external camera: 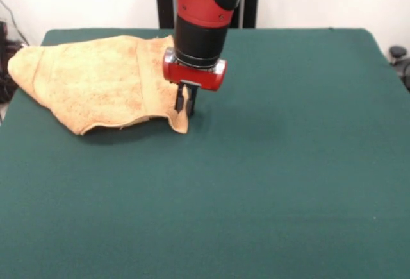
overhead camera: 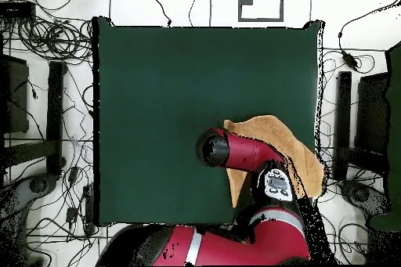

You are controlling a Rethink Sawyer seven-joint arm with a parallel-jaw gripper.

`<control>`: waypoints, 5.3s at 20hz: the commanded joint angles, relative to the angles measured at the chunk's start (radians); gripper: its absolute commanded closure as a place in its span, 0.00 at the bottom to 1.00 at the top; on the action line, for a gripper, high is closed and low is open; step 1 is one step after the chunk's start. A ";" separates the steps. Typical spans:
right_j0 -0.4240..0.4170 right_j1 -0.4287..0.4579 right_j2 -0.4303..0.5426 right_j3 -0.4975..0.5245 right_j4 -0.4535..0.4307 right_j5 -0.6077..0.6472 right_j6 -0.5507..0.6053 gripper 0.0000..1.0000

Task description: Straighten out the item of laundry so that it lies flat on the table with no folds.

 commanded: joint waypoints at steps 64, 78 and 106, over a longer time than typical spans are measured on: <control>0.143 -0.128 0.121 0.023 0.280 0.516 0.174 1.00; 0.093 -0.157 0.092 -0.065 0.224 0.714 0.114 1.00; -0.001 -0.172 0.131 -0.159 0.201 0.890 0.064 1.00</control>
